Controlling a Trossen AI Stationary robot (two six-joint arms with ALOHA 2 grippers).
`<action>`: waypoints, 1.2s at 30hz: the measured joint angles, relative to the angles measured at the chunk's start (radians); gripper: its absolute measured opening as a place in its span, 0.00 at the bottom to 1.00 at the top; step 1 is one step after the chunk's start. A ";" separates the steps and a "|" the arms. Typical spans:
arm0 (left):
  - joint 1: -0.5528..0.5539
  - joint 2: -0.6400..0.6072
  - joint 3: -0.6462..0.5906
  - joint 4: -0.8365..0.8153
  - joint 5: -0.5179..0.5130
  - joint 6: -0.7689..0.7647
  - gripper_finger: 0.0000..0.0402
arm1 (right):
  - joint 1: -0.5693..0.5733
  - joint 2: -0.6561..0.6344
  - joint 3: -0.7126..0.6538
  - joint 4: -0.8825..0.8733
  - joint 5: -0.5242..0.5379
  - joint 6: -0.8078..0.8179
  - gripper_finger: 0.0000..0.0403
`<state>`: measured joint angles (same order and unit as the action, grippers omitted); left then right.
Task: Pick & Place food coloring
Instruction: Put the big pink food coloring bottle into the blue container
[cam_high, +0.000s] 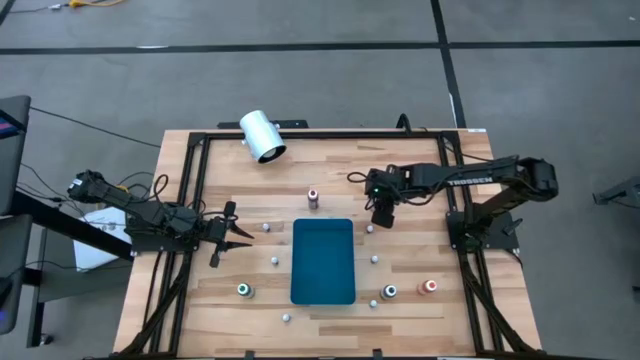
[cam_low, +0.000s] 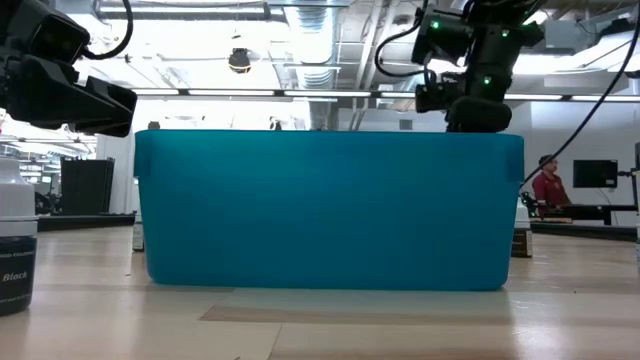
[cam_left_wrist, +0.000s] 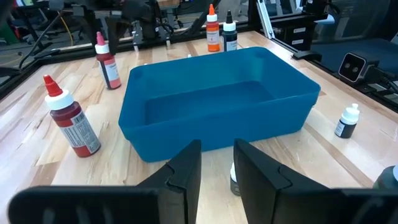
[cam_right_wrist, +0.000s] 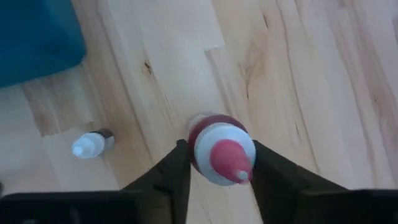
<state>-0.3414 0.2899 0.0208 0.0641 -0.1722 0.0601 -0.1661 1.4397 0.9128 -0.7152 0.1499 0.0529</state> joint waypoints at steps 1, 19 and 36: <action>0.000 0.000 0.000 0.000 0.000 0.000 0.22 | 0.000 0.001 0.000 0.002 0.004 0.001 0.28; 0.000 0.000 0.000 0.002 0.000 -0.001 0.22 | -0.027 -0.109 0.031 0.017 -0.137 -0.017 0.27; 0.000 0.000 0.000 0.002 0.000 -0.002 0.22 | -0.050 -0.322 0.043 0.273 -0.775 -0.018 0.27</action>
<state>-0.3416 0.2901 0.0208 0.0662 -0.1719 0.0586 -0.2165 1.1177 0.9558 -0.4424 -0.6248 0.0351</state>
